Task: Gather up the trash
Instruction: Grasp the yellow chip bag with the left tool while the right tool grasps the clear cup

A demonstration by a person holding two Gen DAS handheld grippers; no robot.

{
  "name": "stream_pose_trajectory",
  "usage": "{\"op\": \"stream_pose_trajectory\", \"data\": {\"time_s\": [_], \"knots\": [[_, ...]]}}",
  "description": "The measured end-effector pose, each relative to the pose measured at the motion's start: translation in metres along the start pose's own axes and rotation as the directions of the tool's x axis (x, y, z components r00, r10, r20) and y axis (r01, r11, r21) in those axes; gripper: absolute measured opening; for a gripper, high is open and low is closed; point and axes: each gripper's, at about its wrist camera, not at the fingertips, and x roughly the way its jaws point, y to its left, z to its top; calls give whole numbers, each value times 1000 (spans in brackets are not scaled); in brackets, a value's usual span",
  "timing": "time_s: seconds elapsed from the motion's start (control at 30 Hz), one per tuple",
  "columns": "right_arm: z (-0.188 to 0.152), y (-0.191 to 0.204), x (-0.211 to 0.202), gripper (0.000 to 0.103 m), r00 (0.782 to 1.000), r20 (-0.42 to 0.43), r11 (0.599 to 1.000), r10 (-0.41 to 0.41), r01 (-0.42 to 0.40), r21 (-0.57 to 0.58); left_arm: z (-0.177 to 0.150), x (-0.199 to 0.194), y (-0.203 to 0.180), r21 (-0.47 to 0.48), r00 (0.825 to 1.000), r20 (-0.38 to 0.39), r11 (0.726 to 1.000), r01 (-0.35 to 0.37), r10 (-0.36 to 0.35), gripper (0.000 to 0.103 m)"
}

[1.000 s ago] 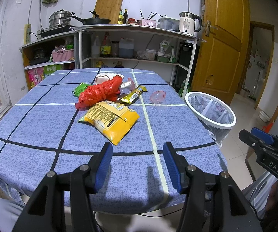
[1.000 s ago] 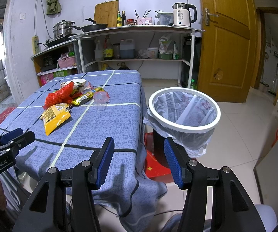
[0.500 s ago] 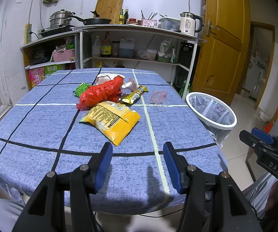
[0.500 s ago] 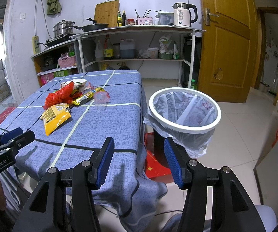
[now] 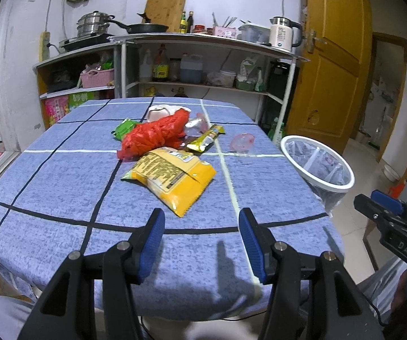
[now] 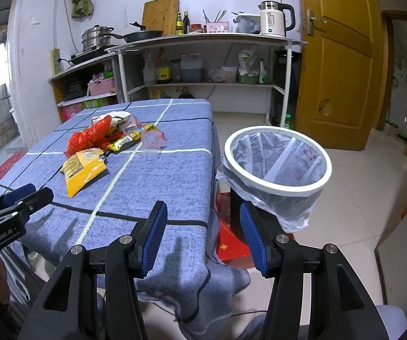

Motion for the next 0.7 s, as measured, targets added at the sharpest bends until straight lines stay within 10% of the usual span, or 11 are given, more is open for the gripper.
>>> {"op": "stream_pose_trajectory", "data": {"time_s": [0.7], "knots": [[70,47,107,54,959,-141,954,245,-265,-143,33,74,53,-226,989,-143,974,5,-38,75]]}}
